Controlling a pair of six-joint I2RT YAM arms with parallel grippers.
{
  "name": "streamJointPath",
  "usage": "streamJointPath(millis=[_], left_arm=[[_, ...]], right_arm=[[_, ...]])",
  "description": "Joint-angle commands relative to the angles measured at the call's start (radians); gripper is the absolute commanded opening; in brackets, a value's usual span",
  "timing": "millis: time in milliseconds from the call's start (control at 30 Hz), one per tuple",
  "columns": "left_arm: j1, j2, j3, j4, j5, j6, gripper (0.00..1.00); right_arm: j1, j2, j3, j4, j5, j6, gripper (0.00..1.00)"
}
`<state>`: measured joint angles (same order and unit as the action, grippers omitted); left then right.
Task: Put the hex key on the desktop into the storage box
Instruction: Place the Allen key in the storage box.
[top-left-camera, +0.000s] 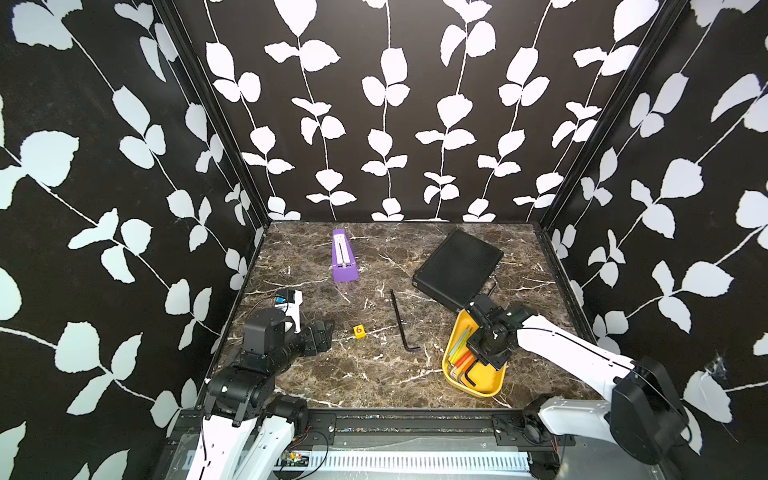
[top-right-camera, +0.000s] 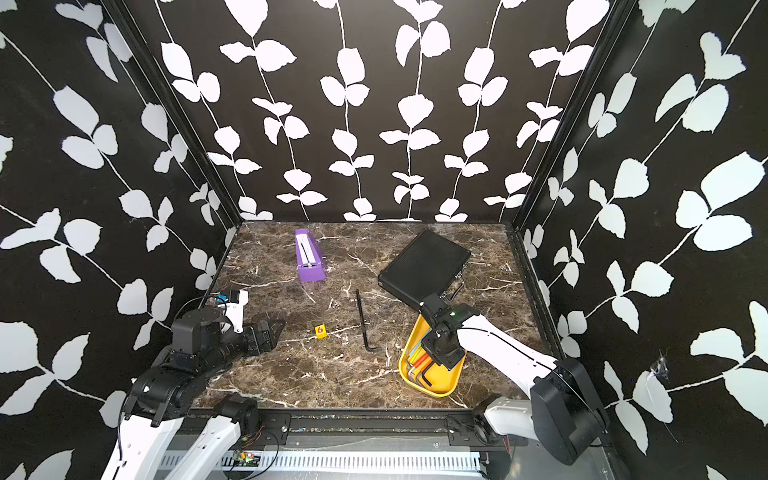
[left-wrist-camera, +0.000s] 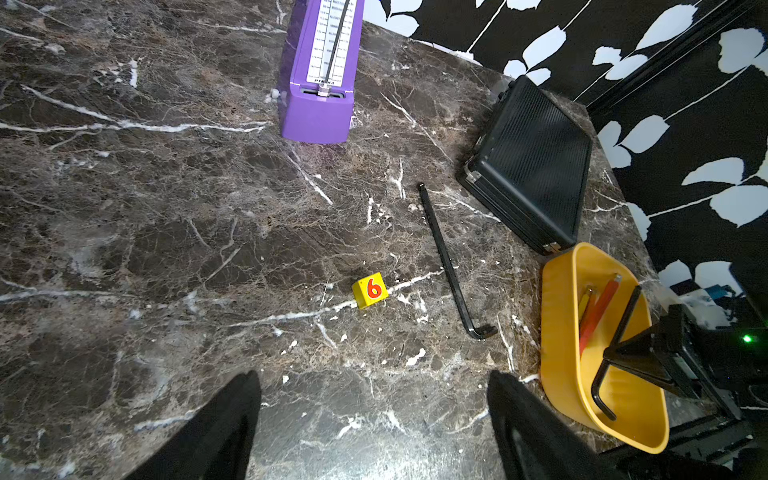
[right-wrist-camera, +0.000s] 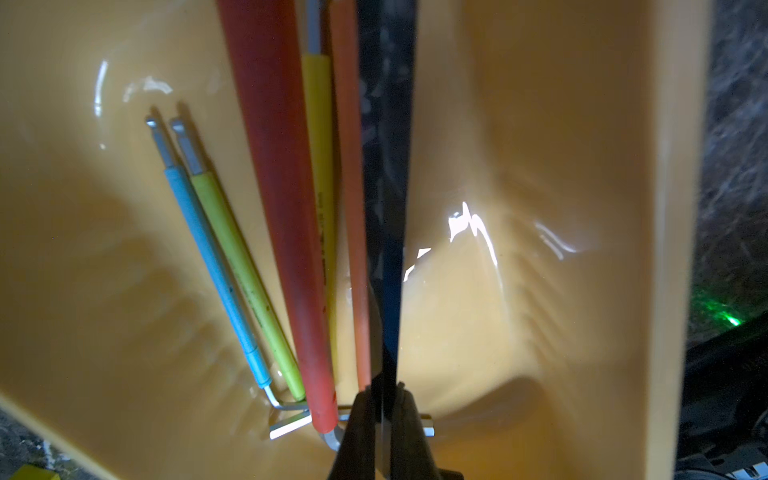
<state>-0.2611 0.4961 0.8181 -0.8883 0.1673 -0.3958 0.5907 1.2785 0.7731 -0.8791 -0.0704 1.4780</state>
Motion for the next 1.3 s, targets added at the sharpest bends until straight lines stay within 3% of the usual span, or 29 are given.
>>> streamJointPath(millis=[0,167,333,467,767,1033,1267], left_arm=[[-0.003,0.002,-0.007,0.015,0.002,0.005,0.86],[-0.003,0.001,-0.007,0.014,0.000,0.005,0.86],[-0.003,-0.001,-0.007,0.014,-0.002,0.003,0.86],[-0.002,-0.001,-0.007,0.016,-0.003,0.003,0.87],[-0.003,0.001,-0.008,0.017,-0.003,0.004,0.87],[-0.003,-0.001,-0.008,0.014,-0.011,0.003,0.86],[-0.003,-0.004,-0.007,0.009,-0.019,0.000,0.86]], right_arm=[[-0.010,0.010,-0.025,0.011,-0.010,0.031,0.00],[-0.020,0.038,-0.016,0.022,-0.025,0.019,0.02],[-0.020,0.049,0.014,0.000,-0.010,-0.016,0.25],[-0.020,0.058,0.054,-0.027,0.001,-0.057,0.37],[0.011,0.152,0.306,-0.114,0.077,-0.350,0.32],[0.167,0.503,0.693,-0.213,0.019,-0.684,0.37],[0.266,0.731,0.940,-0.275,0.009,-0.791,0.43]])
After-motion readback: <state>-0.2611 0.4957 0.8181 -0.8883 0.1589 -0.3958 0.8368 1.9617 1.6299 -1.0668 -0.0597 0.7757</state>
